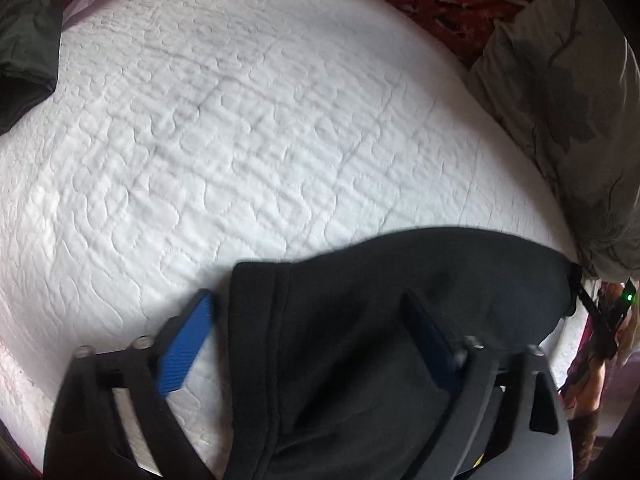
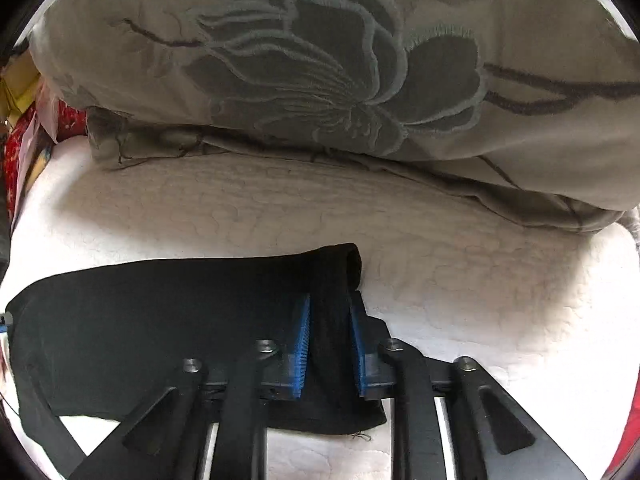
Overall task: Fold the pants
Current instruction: 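Grasp the waistband with the left gripper while the right gripper grasps the leg hem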
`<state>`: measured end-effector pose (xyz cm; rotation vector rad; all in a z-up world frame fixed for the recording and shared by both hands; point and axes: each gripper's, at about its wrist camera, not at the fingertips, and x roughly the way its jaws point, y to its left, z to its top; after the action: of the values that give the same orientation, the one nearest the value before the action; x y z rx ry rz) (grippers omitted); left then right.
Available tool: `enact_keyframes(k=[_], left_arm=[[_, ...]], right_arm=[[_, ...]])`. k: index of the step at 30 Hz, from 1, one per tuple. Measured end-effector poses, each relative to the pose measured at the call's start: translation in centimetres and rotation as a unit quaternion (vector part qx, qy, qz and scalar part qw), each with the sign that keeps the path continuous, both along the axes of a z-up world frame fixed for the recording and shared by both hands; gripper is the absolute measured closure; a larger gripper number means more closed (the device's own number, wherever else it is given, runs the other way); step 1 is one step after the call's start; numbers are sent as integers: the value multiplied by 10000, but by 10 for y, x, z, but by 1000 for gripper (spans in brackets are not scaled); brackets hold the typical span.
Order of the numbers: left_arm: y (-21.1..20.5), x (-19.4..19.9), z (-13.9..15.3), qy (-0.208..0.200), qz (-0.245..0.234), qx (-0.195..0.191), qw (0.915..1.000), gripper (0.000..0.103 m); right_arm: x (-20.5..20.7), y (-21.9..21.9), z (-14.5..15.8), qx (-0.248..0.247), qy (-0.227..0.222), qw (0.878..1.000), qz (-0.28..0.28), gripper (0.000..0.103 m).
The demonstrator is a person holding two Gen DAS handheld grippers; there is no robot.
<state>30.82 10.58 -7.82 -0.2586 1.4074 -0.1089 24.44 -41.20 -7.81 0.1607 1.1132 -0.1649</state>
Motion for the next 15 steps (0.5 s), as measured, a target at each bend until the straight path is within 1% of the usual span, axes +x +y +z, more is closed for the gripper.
enact_keyframes(k=[1, 2, 3, 4, 6, 9, 12, 14, 15], left_arm=[[0, 4, 3, 3, -30, -28, 10000, 34], [0, 6, 4, 31, -47, -20, 10000, 49], [1, 8, 4, 71, -40, 75, 9999, 65], [2, 9, 5, 109, -67, 180, 9998, 72], [2, 8, 5, 85, -74, 283, 9995, 75], [6, -4, 25, -200, 47, 333, 9992, 76], [5, -22, 48, -511, 31, 595, 9969, 76], [-3, -36, 68, -808, -51, 838, 9932, 76], [-4, -42, 73, -934, -88, 920, 9913, 76]], right_arm=[[-2, 0, 2, -6, -65, 10000, -29, 95], [-5, -2, 4, 7, -91, 9999, -55, 95], [-7, -3, 6, 42, -142, 9998, -92, 95], [-10, -4, 8, 53, -181, 9997, -132, 95], [-15, -3, 13, 54, -253, 9994, -208, 96], [-28, -3, 24, 31, -393, 9989, -242, 97], [-44, -2, 41, 22, -622, 9976, -297, 97], [-54, -1, 54, 36, -789, 9963, -330, 97], [-65, -1, 63, 38, -896, 9954, -343, 97]])
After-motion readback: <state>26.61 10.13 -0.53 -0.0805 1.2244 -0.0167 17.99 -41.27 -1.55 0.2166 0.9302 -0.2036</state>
